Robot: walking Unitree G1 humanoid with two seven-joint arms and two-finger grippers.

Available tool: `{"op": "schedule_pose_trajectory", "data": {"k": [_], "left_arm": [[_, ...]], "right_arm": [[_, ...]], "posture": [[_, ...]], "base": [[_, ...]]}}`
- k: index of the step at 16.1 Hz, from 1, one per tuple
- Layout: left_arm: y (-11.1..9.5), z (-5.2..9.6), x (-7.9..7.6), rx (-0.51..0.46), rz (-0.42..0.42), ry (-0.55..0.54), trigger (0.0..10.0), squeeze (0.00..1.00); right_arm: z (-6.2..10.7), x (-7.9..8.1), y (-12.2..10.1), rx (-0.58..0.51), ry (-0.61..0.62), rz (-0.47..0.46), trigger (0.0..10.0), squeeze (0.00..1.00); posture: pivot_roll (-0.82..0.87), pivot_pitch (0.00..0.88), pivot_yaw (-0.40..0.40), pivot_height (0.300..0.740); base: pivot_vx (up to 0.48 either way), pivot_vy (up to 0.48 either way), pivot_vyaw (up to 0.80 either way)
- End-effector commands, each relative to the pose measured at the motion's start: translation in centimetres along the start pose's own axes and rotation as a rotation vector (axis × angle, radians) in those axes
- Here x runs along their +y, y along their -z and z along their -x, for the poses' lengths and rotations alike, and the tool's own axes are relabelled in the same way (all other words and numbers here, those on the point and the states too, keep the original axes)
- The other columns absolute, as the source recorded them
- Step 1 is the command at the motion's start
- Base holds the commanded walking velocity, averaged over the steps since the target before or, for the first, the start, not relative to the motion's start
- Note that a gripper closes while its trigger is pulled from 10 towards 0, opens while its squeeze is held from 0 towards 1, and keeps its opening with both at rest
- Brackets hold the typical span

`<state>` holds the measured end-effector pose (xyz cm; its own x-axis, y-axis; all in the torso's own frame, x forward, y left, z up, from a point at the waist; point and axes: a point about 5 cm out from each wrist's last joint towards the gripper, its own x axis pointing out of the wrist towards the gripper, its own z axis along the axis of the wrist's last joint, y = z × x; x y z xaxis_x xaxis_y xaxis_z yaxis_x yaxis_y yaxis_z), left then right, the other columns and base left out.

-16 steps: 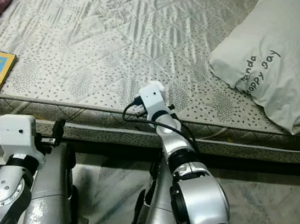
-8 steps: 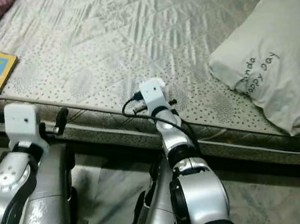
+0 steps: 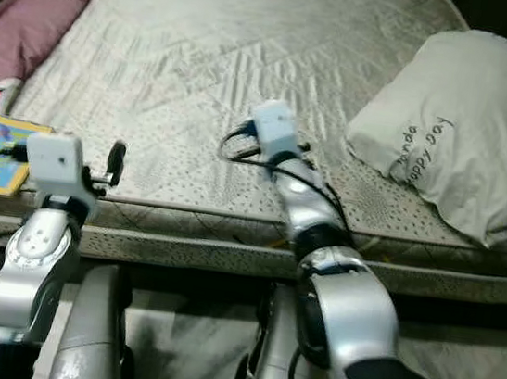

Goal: Clean up the room

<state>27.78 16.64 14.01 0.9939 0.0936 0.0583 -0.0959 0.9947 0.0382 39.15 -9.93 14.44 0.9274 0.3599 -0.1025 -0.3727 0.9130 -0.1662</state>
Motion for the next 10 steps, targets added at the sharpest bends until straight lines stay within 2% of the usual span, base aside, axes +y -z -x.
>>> {"op": "schedule_pose_trajectory", "data": {"k": [1, 3, 4, 5, 6, 7, 10], "left_arm": [[0.3, -0.4, 0.2, -0.003, -0.003, 0.002, 10.0, 0.00], [0.5, -0.7, 0.7, -0.018, -0.004, -0.010, 10.0, 0.00], [0.5, -0.9, 1.0, -0.030, 0.007, -0.031, 10.0, 0.00], [0.5, -1.0, 1.2, -0.038, 0.015, -0.040, 10.0, 0.00], [0.6, -1.2, 1.5, -0.049, 0.020, -0.056, 10.0, 0.00], [0.9, -1.4, 1.9, -0.053, 0.017, -0.073, 10.0, 0.00], [1.1, -1.6, 2.0, -0.059, 0.008, -0.070, 10.0, 0.00]], "right_arm": [[0.7, -1.4, 0.5, -0.021, 0.034, -0.080, 0.0, 0.00], [1.8, -2.2, 1.8, -0.055, 0.073, -0.216, 0.0, 0.00], [2.5, -2.1, 2.2, -0.104, 0.079, -0.260, 0.0, 0.00], [2.8, -2.0, 2.3, -0.126, 0.083, -0.266, 0.8, 0.00], [3.4, -1.7, 2.6, -0.151, 0.088, -0.303, 4.7, 0.00], [4.3, -0.9, 2.8, -0.181, 0.090, -0.322, 10.0, 0.00], [6.5, -1.7, 1.6, -0.279, 0.181, -0.302, 10.0, 0.00]], "posture": [[0.03, 0.000, -0.015, 0.524], [0.02, 0.000, -0.006, 0.524], [0.01, 0.000, 0.003, 0.524], [0.01, 0.000, 0.003, 0.524], [0.00, 0.000, 0.006, 0.524], [-0.02, 0.000, 0.011, 0.524], [-0.03, 0.000, 0.019, 0.524]], "base": [[0.000, 0.000, 0.00], [0.000, 0.000, 0.00], [0.000, 0.000, 0.00], [0.000, 0.000, 0.00], [0.000, 0.000, 0.00], [0.000, 0.000, 0.00], [0.000, 0.000, 0.00]]}}
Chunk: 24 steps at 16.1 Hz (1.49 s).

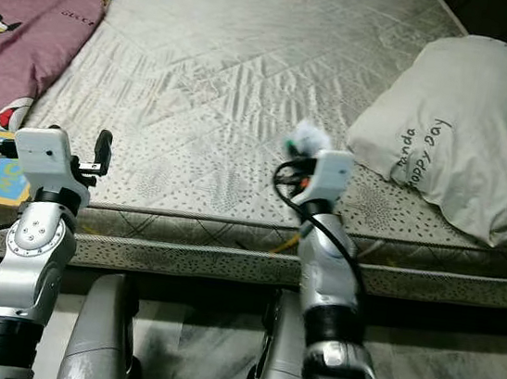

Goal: Clean up the room

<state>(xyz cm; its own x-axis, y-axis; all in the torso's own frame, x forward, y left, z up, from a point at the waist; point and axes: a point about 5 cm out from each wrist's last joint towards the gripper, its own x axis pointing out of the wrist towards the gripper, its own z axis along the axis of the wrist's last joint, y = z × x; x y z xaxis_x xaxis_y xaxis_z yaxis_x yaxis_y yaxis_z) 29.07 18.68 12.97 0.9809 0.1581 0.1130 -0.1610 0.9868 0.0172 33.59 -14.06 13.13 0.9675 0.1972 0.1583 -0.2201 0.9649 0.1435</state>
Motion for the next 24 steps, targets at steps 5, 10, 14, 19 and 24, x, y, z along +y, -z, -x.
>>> {"op": "schedule_pose_trajectory", "data": {"k": [5, 10, 14, 19, 24], "left_arm": [[0.3, 0.7, 0.8, -0.006, -0.016, -0.025, 10.0, 0.00], [0.8, 1.4, 0.1, 0.012, -0.010, 0.007, 10.0, 0.00], [2.0, 2.9, -0.1, 0.070, -0.009, 0.021, 10.0, 0.00], [1.5, 2.9, 0.2, 0.064, -0.019, 0.029, 10.0, 0.00], [1.4, 3.0, -0.3, 0.064, -0.012, 0.034, 10.0, 0.00]], "right_arm": [[3.1, -0.6, -1.4, -0.048, 0.007, 0.045, 10.0, 0.00], [3.7, 0.2, -2.4, -0.041, -0.026, 0.073, 10.0, 0.00], [4.9, -0.2, -2.3, -0.007, -0.006, 0.083, 10.0, 0.00], [5.3, 0.2, -2.4, 0.017, -0.014, 0.091, 10.0, 0.00], [5.4, 0.1, -2.2, 0.055, -0.001, 0.105, 10.0, 0.00]], "posture": [[-0.03, 0.000, 0.013, 0.529], [-0.04, 0.000, 0.012, 0.581], [-0.05, 0.000, 0.027, 0.625], [-0.05, 0.000, 0.024, 0.677], [-0.06, 0.000, 0.019, 0.701]], "base": [[0.000, 0.000, 0.00], [0.000, 0.000, 0.00], [0.000, 0.000, 0.00], [0.000, 0.000, 0.00], [0.000, 0.000, 0.00]]}}
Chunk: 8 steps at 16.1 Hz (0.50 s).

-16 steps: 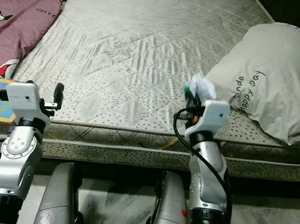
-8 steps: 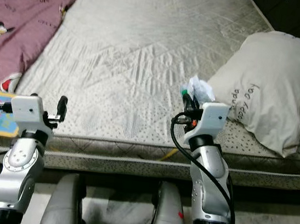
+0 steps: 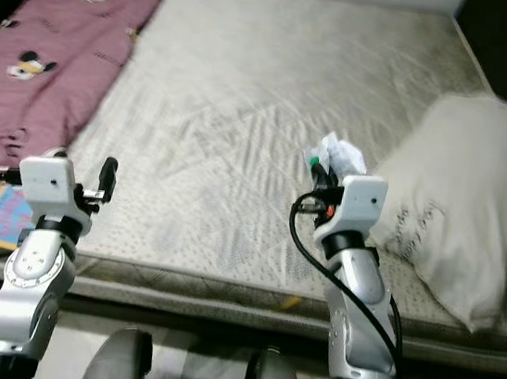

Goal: Clean up the room

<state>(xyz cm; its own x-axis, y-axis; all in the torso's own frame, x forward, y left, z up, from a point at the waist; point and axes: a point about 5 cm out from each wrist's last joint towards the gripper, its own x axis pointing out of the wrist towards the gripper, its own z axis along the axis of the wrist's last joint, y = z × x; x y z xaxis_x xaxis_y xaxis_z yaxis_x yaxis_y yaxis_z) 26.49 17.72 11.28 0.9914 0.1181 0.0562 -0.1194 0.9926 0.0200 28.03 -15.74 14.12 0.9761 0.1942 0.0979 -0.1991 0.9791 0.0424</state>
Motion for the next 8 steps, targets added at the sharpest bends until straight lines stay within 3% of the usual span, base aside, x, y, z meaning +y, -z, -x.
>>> {"op": "schedule_pose_trajectory", "data": {"k": [1, 8], "left_arm": [[-0.1, 0.0, 0.3, 0.005, -0.011, -0.010, 10.0, 0.00], [0.4, 0.5, 0.0, 0.033, 0.008, 0.002, 10.0, 0.00]], "right_arm": [[-0.1, 0.3, -0.4, -0.011, -0.009, 0.008, 10.0, 0.00], [1.0, 0.1, 0.5, 0.017, 0.040, 0.018, 10.0, 0.00]], "posture": [[-0.06, 0.000, 0.021, 0.701], [-0.07, 0.000, 0.043, 0.740]], "base": [[0.000, 0.000, 0.00], [0.000, 0.000, 0.00]]}}
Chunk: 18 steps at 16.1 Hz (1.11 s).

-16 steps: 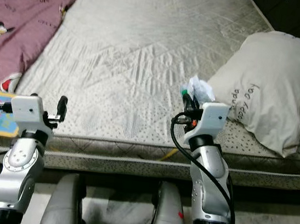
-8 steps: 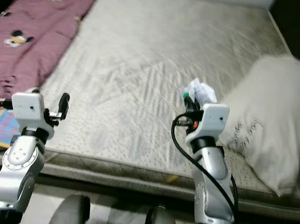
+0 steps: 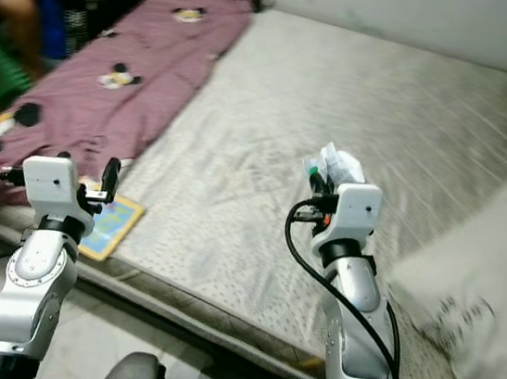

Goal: Clean up the room

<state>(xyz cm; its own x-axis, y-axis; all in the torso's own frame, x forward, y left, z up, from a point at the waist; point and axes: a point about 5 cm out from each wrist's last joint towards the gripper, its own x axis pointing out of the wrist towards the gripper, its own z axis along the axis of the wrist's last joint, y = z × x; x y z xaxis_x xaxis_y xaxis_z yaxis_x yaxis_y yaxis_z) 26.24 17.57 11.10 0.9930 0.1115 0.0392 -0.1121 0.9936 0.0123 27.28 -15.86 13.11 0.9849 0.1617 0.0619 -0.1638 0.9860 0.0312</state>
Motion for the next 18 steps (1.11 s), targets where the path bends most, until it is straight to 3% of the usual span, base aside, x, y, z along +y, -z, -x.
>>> {"op": "schedule_pose_trajectory", "data": {"k": [1, 5, 9, 11, 14, 18], "left_arm": [[0.4, 0.4, 0.2, 0.023, 0.011, -0.001, 10.0, 0.00], [0.1, 0.6, -0.8, 0.005, -0.017, 0.053, 10.0, 0.00], [0.6, 1.3, -1.3, 0.036, 0.078, 0.115, 10.0, 0.00], [1.0, 1.5, -1.1, 0.048, 0.060, 0.093, 10.0, 0.00], [0.8, 0.7, -1.3, 0.048, 0.064, 0.095, 10.0, 0.00], [1.0, 0.7, -1.2, 0.058, 0.070, 0.106, 10.0, 0.00]], "right_arm": [[0.3, 0.0, -0.2, -0.014, 0.008, 0.005, 10.0, 0.00], [0.3, -0.1, 0.2, 0.002, 0.021, 0.012, 10.0, 0.00], [0.4, 0.1, 0.2, 0.007, 0.026, 0.005, 10.0, 0.00], [0.5, 0.2, 0.6, 0.025, 0.037, -0.021, 10.0, 0.00], [0.1, 0.4, 0.7, 0.032, 0.046, -0.034, 10.0, 0.00], [0.3, 0.5, 0.8, 0.041, 0.034, -0.028, 10.0, 0.00]], "posture": [[-0.07, 0.000, 0.043, 0.740], [-0.07, 0.000, 0.038, 0.740], [-0.08, 0.000, 0.038, 0.740], [-0.09, 0.000, 0.046, 0.740], [-0.09, 0.000, 0.047, 0.740], [-0.09, 0.000, 0.039, 0.740]], "base": [[0.000, 0.000, 0.00], [0.000, 0.000, 0.00], [0.000, 0.000, 0.00], [0.000, 0.000, 0.00], [0.000, 0.000, -0.68], [0.000, 0.000, -0.80]]}}
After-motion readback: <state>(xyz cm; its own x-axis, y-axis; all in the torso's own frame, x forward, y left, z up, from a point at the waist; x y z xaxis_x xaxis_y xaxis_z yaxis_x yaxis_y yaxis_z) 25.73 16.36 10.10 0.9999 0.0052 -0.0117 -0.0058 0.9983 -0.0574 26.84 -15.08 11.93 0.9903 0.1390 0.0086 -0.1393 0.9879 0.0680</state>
